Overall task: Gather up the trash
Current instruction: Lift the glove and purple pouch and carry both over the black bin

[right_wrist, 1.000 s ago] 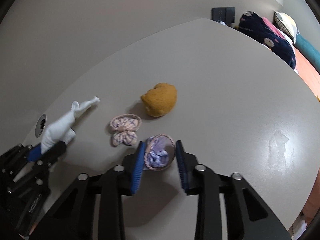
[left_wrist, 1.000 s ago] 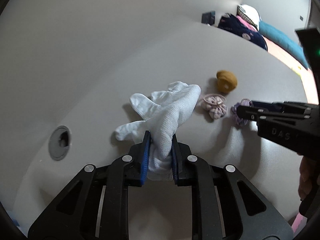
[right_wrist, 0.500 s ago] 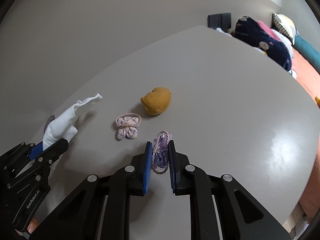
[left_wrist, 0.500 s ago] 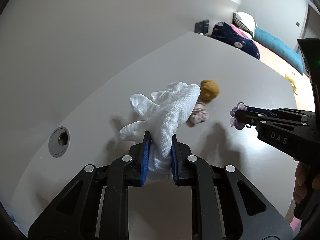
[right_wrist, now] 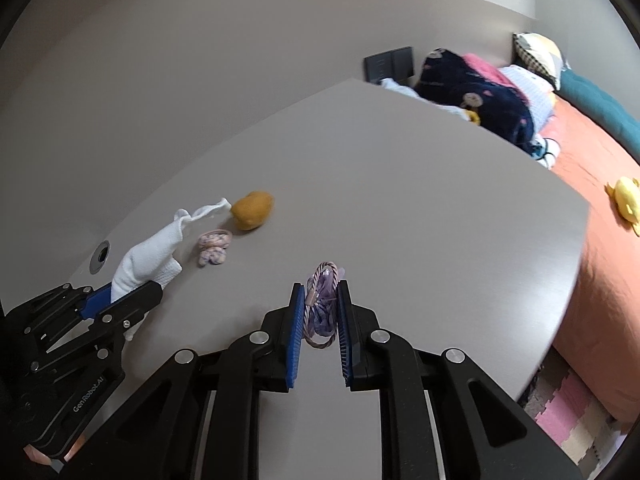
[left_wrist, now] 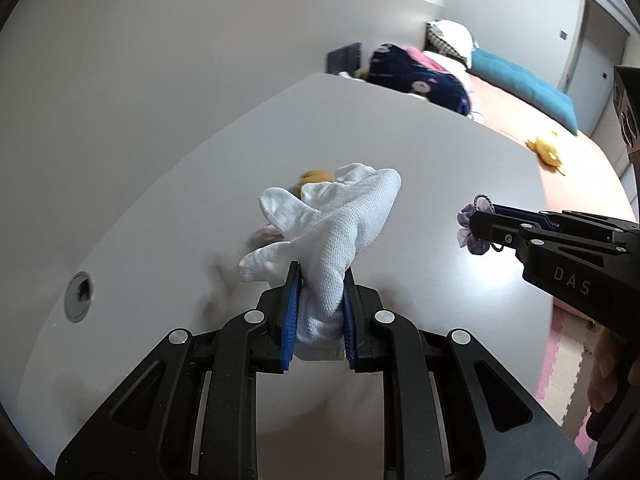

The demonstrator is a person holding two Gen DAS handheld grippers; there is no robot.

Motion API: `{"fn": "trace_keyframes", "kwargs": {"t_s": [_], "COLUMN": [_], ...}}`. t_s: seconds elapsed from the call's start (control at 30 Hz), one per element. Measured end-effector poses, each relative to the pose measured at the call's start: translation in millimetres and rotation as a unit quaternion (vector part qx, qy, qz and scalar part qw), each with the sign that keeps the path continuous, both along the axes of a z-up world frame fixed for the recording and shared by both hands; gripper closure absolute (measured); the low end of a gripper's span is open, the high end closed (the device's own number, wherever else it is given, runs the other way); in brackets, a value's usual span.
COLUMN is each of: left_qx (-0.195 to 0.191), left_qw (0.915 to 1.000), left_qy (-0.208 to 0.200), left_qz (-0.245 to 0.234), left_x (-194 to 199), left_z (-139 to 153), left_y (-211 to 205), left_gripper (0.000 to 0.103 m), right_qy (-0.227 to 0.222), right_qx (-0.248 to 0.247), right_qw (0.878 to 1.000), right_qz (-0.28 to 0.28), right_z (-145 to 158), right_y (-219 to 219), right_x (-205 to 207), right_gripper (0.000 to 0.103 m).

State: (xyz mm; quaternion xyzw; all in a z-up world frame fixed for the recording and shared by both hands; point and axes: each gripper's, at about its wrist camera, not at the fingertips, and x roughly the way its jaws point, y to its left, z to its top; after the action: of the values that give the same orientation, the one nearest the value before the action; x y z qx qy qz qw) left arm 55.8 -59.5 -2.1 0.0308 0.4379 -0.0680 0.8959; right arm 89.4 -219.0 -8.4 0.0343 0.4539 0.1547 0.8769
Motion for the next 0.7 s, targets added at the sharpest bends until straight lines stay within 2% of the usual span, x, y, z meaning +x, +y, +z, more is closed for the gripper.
{"fn": "trace_keyframes", "kwargs": {"t_s": [0.33, 0.5, 0.7], "left_qx": [0.001, 0.003, 0.008], "left_qw": [0.9978, 0.9934, 0.9848], "left_qy": [0.008, 0.013, 0.019], "left_qz": [-0.065, -0.114, -0.172], "left_x": [9.8, 13.5, 14.3], "left_z": [1.3, -0.6, -1.6], "left_y": [-83.7, -138.3, -206.5], "left_gripper": [0.085, 0.085, 0.085], "right_qy": [-0.014, -0.019, -0.024], "right_qx": [0.004, -0.005, -0.012], "right_qw": [0.998, 0.995, 0.986], "right_qz": [-0.058, -0.097, -0.165], "right_z": [11.7, 12.8, 15.4], "right_y": [-79.6, -123.8, -196.9], "right_x": [-13.8, -21.7, -35.3], "right_gripper": [0.086, 0.086, 0.086]}}
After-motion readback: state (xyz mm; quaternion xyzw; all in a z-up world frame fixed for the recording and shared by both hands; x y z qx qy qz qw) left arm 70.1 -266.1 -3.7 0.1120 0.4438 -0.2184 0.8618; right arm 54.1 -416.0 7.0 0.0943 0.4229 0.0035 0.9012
